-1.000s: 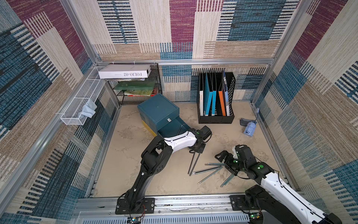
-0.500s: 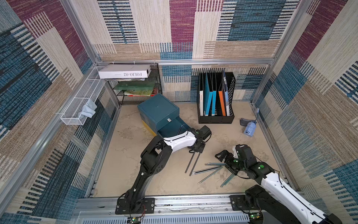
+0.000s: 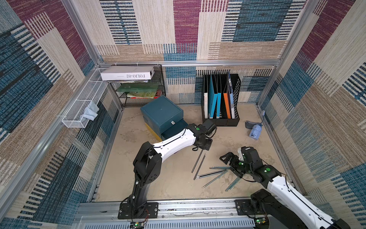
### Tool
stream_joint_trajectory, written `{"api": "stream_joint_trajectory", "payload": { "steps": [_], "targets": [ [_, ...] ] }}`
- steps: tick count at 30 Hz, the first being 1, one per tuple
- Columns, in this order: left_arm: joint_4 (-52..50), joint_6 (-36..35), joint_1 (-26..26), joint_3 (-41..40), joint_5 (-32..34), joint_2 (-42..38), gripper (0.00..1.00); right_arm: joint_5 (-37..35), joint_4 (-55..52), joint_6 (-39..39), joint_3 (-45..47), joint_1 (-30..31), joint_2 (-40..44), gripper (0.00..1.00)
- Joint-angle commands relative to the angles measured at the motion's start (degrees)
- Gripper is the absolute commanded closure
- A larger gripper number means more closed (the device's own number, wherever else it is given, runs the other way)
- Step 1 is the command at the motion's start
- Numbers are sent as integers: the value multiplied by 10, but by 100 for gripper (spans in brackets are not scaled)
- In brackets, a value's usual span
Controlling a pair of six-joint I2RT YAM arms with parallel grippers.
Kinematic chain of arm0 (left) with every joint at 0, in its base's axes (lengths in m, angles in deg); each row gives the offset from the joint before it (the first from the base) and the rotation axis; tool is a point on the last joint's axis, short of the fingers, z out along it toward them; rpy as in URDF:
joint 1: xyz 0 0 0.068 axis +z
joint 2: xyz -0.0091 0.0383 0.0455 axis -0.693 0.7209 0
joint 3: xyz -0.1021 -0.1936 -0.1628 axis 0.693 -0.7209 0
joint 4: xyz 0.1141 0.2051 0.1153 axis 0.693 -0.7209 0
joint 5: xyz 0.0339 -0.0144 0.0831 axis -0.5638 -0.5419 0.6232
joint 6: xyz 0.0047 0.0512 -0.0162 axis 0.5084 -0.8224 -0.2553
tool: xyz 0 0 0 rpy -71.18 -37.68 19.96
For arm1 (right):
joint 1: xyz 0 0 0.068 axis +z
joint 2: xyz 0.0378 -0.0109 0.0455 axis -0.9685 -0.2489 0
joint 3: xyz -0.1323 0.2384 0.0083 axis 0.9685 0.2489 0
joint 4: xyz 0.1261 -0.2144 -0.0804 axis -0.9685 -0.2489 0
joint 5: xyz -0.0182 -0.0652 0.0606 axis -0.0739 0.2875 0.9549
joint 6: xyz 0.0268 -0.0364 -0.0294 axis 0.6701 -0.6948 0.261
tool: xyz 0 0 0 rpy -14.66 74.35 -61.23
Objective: Please place the pencils in the drawer according to their color
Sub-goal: Pick up the pencil from the center of the board, then place the pencil in the drawer.
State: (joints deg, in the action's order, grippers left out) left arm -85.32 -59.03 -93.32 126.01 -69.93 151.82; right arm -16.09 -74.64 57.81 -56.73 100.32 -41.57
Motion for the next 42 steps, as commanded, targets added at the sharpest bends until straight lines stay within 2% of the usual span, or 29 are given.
{"api": "stream_joint_trajectory", "payload": {
  "steps": [1,9,26,34,42],
  "targets": [
    [-20,-13,1,26,-1,-19,100,7,14,1,-10,0,0,0],
    [-55,-46,12,111,49,-37,100,29,40,6,-38,1,-10,0],
    [-34,-140,151,204,142,-11,100,48,67,35,-49,1,-9,1],
    [-20,-165,170,180,155,7,100,44,67,38,-48,1,-5,1],
    [9,-143,171,86,143,-29,100,41,68,38,-44,1,-5,1]
  ]
}}
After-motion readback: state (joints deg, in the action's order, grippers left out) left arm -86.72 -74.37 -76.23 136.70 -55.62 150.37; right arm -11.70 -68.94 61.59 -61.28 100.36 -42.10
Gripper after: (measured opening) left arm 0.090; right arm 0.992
